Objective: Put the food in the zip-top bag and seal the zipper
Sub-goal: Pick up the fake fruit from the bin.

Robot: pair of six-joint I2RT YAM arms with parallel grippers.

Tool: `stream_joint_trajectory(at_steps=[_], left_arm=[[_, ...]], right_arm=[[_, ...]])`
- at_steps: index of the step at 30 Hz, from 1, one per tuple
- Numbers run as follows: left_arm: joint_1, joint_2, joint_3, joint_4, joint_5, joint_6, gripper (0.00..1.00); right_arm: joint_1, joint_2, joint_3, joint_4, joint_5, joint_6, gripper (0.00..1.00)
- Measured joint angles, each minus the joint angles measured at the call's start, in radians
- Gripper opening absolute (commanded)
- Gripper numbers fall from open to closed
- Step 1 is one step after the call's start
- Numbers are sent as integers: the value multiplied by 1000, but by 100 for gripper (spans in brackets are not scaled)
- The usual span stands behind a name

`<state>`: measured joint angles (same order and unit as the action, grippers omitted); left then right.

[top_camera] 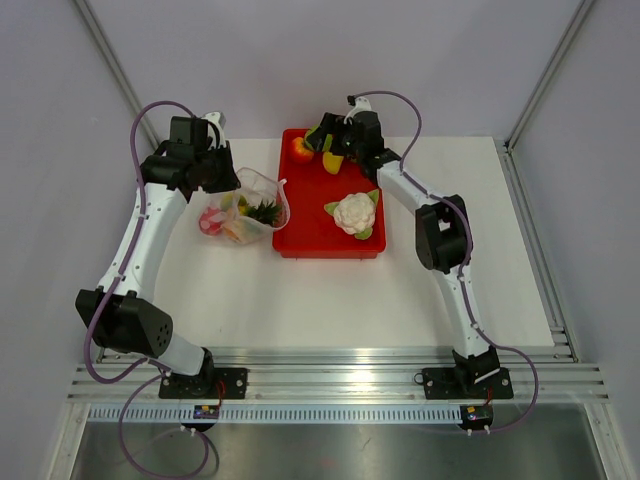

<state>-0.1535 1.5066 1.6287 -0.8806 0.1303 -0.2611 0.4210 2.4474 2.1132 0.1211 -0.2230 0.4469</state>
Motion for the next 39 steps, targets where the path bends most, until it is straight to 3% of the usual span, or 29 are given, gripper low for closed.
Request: stream_joint_trajectory(at_steps=[3, 10, 23, 31, 39], left_arm=[[0, 0, 0, 0, 0, 0, 0], [0, 0, 0, 0, -1, 0, 0], [0, 3, -1, 1, -3, 2, 0], [0, 3, -1, 1, -3, 2, 0], [0, 3, -1, 1, -3, 2, 0]], right_arm=[[0, 10, 54, -41, 58, -18, 100], [-1, 173, 398, -137, 140, -20, 100], [-2, 163, 84, -207, 234, 5, 99], [2, 161, 106, -249, 267, 16, 99], [6, 195, 252, -279, 268, 35, 99]])
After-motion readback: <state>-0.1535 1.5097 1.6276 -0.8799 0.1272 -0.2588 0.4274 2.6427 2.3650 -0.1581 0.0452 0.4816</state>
